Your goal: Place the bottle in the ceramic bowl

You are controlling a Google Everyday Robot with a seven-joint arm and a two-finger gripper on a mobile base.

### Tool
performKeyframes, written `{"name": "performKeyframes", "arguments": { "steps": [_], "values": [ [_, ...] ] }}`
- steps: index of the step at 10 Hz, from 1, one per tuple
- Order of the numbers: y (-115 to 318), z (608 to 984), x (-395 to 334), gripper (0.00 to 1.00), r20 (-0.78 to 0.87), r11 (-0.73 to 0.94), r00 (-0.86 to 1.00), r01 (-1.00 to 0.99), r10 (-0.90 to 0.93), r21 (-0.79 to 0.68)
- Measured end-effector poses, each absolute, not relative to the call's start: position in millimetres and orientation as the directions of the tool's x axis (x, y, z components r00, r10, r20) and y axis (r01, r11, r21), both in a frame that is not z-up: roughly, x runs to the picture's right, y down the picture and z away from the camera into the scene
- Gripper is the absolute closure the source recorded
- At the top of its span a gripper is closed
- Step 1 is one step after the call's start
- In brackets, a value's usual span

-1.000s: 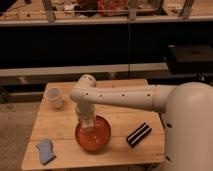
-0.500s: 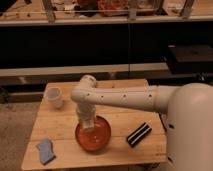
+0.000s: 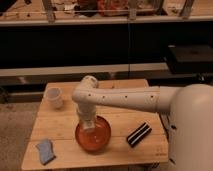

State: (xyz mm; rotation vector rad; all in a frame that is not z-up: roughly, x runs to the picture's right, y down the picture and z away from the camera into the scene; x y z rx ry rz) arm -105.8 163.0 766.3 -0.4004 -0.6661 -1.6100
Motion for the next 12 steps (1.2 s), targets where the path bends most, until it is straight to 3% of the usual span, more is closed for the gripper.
{"name": "performKeyframes", "arguments": {
  "steps": [3,12],
  "values": [
    [163.8,765.2,-105.4,0.8,0.609,-0.045,-0.159,0.979,-0.777,0.199],
    [166.0,763.1,-103.8,0.8,0.606,-0.042,-0.172,0.974,-0.777,0.223]
  ]
}}
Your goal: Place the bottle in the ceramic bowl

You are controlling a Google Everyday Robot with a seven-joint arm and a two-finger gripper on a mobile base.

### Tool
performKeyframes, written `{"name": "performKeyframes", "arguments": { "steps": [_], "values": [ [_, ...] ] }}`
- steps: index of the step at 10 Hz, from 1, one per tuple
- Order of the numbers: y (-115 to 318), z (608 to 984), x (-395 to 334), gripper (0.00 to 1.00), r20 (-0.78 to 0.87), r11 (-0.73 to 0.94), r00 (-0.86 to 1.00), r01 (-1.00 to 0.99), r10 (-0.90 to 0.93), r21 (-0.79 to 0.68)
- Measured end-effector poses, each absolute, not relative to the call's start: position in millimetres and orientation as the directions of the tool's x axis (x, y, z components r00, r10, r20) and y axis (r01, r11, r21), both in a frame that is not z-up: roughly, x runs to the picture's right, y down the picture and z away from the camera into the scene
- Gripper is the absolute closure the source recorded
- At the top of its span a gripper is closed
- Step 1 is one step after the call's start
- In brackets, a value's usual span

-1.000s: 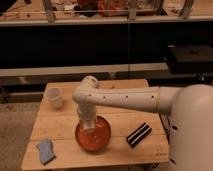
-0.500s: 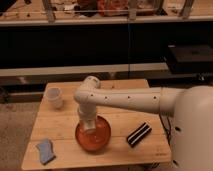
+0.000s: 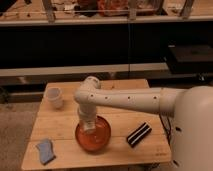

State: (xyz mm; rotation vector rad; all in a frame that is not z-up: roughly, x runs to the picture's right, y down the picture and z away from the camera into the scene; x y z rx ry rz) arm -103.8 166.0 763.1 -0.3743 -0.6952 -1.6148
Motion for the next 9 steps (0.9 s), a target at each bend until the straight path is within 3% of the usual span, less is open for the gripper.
{"name": "performKeyframes", "arguments": {
  "steps": [6,9],
  "values": [
    [167.1,762.2,-103.5,0.8,0.603,-0.041,-0.18,0.971,-0.777,0.238],
    [167.5,762.1,-104.1,0.62,0.601,-0.042,-0.187,0.968,-0.777,0.247]
  ]
}}
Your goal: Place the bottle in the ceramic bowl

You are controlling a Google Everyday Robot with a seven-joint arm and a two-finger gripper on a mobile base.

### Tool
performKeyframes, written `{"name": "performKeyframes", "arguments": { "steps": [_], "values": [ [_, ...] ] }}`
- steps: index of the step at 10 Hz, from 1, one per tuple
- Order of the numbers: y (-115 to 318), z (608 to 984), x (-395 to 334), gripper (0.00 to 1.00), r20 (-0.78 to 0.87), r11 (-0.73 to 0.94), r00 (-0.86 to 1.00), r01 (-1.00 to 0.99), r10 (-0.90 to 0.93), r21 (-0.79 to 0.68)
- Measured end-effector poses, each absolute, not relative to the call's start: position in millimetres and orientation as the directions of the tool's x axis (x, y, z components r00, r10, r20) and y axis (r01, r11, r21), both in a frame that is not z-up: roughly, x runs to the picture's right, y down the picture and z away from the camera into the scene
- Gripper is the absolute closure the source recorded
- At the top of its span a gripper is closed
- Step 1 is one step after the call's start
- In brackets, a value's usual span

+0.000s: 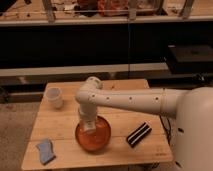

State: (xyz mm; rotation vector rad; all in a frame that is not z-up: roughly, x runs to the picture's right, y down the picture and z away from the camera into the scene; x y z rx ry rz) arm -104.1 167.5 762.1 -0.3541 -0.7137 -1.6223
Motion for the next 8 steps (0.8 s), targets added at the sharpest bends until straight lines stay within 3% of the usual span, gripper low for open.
{"name": "performKeyframes", "arguments": {
  "steps": [8],
  "values": [
    [167.9,762.1,-103.8,0.59,0.597,-0.045,-0.195,0.965,-0.778,0.257]
  ]
}}
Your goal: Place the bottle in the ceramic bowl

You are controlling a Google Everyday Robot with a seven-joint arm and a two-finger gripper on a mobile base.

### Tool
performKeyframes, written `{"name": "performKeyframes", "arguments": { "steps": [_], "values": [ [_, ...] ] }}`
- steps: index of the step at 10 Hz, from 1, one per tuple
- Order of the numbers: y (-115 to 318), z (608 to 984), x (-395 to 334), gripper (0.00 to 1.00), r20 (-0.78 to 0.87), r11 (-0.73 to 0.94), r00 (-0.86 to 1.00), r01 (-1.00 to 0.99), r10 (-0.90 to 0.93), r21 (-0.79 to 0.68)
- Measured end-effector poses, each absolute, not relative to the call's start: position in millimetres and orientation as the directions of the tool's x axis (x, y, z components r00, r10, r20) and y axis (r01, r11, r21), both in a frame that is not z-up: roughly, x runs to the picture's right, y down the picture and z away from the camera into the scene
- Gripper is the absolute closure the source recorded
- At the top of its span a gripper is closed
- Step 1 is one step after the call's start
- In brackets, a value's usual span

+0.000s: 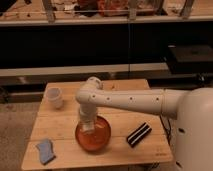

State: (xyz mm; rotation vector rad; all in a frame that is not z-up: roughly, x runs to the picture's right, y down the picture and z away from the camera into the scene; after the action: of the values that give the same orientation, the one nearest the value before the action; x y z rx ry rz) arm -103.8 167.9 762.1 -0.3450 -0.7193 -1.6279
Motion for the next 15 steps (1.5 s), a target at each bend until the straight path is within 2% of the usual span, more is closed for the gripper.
{"name": "performKeyframes", "arguments": {
  "steps": [15],
  "values": [
    [166.0,763.7,-103.8,0.59,0.59,-0.055,-0.212,0.961,-0.779,0.272]
  ]
}}
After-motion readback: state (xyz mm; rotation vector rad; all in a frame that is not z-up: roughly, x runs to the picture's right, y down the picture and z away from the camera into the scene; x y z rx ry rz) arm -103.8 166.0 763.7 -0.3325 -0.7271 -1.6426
